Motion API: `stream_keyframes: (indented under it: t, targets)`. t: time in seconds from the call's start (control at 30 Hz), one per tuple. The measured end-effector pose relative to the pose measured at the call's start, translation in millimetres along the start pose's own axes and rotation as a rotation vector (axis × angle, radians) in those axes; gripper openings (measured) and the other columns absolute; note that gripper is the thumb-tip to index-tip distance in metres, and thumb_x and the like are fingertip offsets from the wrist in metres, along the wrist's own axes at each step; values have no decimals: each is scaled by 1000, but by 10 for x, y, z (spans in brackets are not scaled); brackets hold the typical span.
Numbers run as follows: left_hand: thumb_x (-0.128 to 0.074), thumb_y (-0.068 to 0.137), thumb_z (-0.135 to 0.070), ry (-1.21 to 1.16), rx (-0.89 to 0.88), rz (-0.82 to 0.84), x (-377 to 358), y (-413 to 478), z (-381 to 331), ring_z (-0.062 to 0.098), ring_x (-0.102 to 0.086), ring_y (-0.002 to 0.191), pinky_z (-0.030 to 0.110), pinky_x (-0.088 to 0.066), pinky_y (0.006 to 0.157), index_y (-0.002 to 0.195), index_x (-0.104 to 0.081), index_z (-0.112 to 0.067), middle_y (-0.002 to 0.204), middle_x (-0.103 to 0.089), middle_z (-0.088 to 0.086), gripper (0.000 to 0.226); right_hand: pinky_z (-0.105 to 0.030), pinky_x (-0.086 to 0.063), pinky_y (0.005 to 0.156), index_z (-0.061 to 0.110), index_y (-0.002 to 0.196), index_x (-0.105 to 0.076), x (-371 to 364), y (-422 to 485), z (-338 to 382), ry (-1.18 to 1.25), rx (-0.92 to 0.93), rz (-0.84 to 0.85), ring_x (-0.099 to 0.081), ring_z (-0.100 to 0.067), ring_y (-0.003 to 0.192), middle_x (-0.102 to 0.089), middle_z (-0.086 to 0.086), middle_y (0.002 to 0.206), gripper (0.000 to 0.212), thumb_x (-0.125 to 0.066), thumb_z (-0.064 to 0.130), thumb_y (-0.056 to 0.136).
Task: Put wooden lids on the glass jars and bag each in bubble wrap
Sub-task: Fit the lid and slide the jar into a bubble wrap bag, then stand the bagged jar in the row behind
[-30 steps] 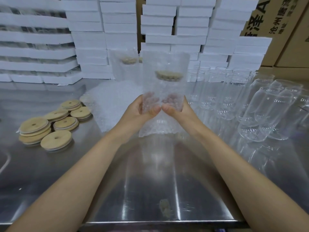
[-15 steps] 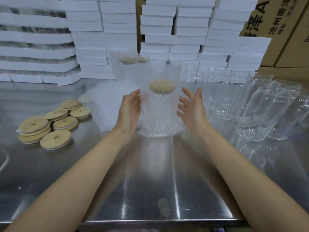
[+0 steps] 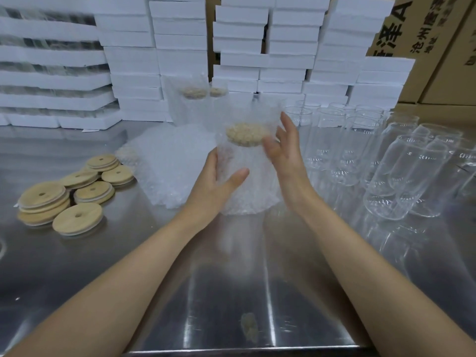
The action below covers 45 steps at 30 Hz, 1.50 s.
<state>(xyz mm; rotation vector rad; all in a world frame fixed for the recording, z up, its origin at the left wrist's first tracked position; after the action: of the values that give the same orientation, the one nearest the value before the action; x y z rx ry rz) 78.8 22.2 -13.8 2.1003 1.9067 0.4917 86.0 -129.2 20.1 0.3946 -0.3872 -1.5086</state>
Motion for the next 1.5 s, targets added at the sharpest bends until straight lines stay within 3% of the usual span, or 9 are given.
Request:
stream_keyframes:
  t: [0.17,0.33,0.5,0.63,0.93,1.07,1.17,1.27,1.5]
  targets:
    - [-69,78,-50,96,-102,-55,-19,-34,-36,0,-48,126,35,-40,109,133,-46,-21,132,-55,-13,67,-8,-37,96,38,154,-3,-101,-24,190,-260,68,84,-40,21,121,-38,43,135,123,-85,48,62]
    - [-54,88,-48,48,-134,-107,-44,-31,-31,0,-53,119,24,-42,103,128,-53,-24,124,-61,-16,47,-14,-52,81,35,123,-49,75,43,268,-312,42,0,-66,7,96,-71,20,104,71,-87,42,63]
    - [-33,98,-35,437,-283,-255,50,-4,51,7,-53,115,22,-39,98,119,-60,-17,119,-62,-7,39,-42,-59,81,27,107,-56,286,295,536,-225,12,-160,-71,-4,88,-74,7,100,49,-85,39,70]
    - [-41,92,-30,951,-367,-207,33,89,98,18,-41,128,25,-24,103,117,-62,-10,133,-57,3,38,-26,-56,62,28,103,-56,416,778,1054,-254,112,-268,-68,0,79,-72,11,96,40,-80,43,75]
    - [-37,96,-45,1273,-105,3,27,166,315,23,-5,148,31,14,114,147,-33,-16,160,-15,8,59,-11,-48,87,10,124,-50,205,2370,1259,-425,326,-279,-64,4,100,-61,0,121,59,-82,27,77]
    - [-56,89,-36,1349,-69,20,10,180,302,30,-29,142,41,-11,118,136,-51,-11,150,-37,15,53,3,-38,77,8,138,-40,26,2850,811,-552,297,-281,-57,10,90,-50,-6,130,77,-81,32,78]
    - [-74,74,-30,1340,-94,-25,6,203,318,33,-50,128,51,-37,107,118,-66,-8,134,-56,18,50,-10,-41,96,9,140,-39,-72,3107,441,-586,244,-250,-51,3,109,-44,-6,132,80,-83,31,76]
    - [-74,73,-30,1337,-89,-28,6,213,337,33,-51,127,51,-41,105,117,-66,-8,133,-57,18,50,-29,-41,105,10,140,-38,-137,3268,71,-631,128,-188,-46,-19,121,-41,-9,138,84,-86,26,72]
    - [-77,69,-27,1322,-114,-58,10,216,365,33,-52,126,53,-42,103,116,-67,-8,131,-58,19,51,-25,-42,86,7,141,-35,-47,3373,-500,-772,-121,-73,-48,-20,116,-45,-8,137,84,-80,39,78]
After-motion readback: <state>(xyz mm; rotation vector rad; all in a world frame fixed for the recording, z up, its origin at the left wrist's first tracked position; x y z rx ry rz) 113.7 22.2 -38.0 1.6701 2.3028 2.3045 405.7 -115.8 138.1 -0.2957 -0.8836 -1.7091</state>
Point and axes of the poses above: each hand's wrist, its own y-axis towards the middle knuckle, its own x-axis out of the back of the hand, z = x × y, the point moved 1 cm from there along y, towards the middle knuckle
